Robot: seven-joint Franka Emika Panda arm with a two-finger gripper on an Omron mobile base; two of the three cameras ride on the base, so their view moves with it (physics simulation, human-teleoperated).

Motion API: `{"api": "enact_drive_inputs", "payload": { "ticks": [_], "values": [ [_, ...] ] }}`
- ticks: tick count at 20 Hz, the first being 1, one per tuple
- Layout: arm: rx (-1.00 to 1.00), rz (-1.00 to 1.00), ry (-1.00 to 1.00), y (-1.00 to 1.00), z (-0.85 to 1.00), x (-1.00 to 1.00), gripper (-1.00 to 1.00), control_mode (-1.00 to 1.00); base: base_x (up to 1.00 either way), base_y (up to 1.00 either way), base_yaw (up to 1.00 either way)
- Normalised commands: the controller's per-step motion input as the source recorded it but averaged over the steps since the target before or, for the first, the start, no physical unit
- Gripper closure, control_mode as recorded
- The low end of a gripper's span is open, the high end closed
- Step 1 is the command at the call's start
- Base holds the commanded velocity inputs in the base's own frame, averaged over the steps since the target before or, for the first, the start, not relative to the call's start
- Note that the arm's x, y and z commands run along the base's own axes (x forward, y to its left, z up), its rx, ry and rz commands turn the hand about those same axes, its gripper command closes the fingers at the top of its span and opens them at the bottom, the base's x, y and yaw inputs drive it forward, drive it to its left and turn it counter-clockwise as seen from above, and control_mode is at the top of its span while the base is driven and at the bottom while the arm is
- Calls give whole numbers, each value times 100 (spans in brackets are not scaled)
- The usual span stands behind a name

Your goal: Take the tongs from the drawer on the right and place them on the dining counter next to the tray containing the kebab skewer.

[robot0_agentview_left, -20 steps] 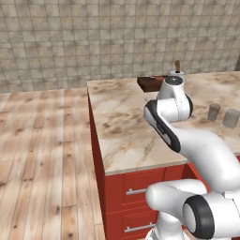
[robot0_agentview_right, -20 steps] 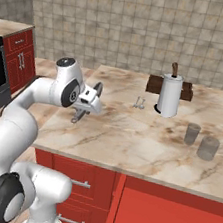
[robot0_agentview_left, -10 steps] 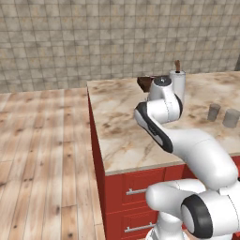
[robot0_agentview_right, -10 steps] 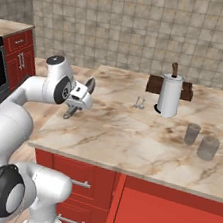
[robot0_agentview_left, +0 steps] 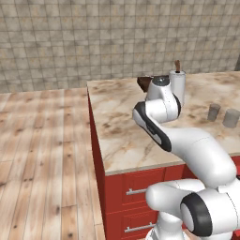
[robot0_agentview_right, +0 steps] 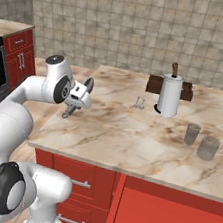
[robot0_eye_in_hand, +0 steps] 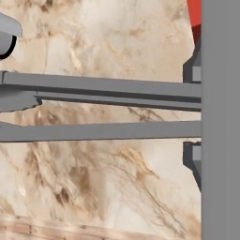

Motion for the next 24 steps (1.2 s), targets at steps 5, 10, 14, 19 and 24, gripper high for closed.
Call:
{"api": "enact_drive_inputs", "payload": {
  "ticks": [5,10,14,19,24],
  "values": [
    [0,7,0,0,13,-17,100,-100,0,0,0],
    [0,2,0,0,31,-45,100,-100,0,0,0],
    [0,0,0,0,34,-42,100,-100,0,0,0],
    [0,0,-3,0,36,-36,100,-100,0,0,0],
    [0,0,-5,0,31,-24,100,-100,0,0,0]
  ]
}}
